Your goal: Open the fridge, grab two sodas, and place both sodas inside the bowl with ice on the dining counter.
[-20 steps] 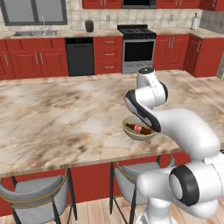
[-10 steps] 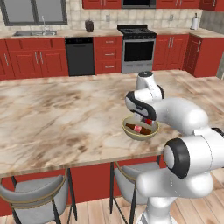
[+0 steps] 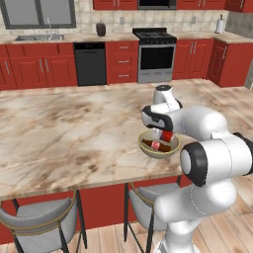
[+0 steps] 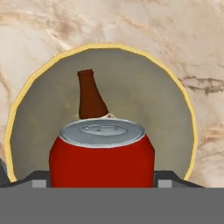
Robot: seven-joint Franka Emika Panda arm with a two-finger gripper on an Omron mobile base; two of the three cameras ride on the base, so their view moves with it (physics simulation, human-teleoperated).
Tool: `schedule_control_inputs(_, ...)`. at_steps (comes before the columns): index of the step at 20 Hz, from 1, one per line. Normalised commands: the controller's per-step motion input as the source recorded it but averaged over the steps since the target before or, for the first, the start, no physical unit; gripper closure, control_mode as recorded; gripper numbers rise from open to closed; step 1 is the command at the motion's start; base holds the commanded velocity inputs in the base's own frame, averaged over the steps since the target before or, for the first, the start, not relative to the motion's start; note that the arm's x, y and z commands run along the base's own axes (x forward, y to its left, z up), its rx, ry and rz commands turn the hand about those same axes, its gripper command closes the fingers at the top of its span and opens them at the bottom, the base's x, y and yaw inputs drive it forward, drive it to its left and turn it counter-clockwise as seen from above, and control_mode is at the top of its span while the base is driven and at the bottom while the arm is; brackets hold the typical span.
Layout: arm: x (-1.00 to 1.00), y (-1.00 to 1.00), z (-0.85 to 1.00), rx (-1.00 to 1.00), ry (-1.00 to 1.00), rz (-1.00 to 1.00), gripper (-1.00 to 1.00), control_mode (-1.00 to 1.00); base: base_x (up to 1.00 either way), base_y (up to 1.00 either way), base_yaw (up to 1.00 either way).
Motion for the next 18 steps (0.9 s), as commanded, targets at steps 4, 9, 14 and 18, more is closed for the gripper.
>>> schedule_control_inputs(4,0.0,-0.19,-0.15,0.0,0.0,0.05,1.0,-1.0,0.0,0.0,0.0)
schedule_control_inputs(9,-0.07,-0.03,-0.2,0.0,0.0,0.03,1.0,-1.0,0.0,0.0,0.0)
schedule_control_inputs(14,-0.04,0.0,-0.17,0.0,0.0,0.01,1.0,-1.0,0.0,0.0,0.0)
schedule_control_inputs(18,0.0,0.03,-0.14,0.0,0.0,0.02,1.0,-1.0,0.0,0.0,0.0)
